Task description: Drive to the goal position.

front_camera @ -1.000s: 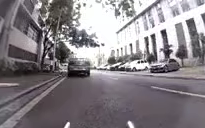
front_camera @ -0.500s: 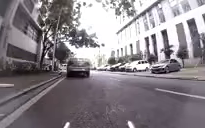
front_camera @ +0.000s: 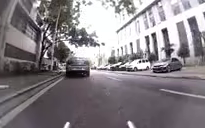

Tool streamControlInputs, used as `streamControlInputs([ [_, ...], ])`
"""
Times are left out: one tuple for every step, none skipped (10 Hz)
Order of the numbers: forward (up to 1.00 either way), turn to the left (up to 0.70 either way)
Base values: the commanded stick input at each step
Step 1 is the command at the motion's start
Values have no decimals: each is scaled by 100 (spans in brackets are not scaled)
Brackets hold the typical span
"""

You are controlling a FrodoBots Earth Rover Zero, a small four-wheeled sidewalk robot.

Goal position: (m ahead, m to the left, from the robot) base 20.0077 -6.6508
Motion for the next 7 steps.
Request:
streamControlInputs([
  [45,0],
  [45,0],
  [45,0],
  [45,0],
  [45,0],
  [45,0],
  [45,0],
])
